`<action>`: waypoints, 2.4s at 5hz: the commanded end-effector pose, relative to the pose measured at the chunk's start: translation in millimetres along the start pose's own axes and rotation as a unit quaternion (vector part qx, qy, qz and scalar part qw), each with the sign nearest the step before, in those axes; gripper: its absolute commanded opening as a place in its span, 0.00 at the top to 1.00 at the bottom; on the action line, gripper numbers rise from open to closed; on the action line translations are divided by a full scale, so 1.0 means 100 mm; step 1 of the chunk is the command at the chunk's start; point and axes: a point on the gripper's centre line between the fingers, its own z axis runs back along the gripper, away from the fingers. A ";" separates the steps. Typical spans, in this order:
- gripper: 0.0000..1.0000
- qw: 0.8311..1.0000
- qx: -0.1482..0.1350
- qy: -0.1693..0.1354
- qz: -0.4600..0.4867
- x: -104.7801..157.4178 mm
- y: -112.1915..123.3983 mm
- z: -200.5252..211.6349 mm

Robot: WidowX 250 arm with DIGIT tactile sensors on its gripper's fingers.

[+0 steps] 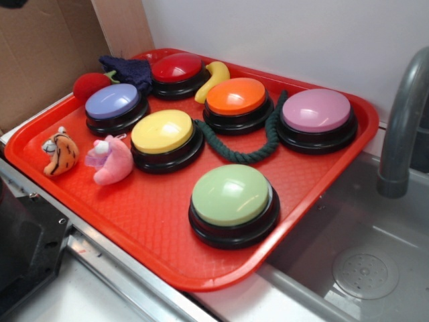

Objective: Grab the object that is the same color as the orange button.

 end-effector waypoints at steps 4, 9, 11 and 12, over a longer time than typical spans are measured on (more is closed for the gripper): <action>0.00 0.971 -0.010 0.038 0.235 0.22 0.58 -0.57; 0.00 0.891 0.049 0.032 0.451 0.08 1.10 -1.91; 0.00 0.876 0.057 0.023 0.479 0.03 1.21 -2.07; 1.00 0.873 0.067 0.014 0.483 0.04 1.21 -2.10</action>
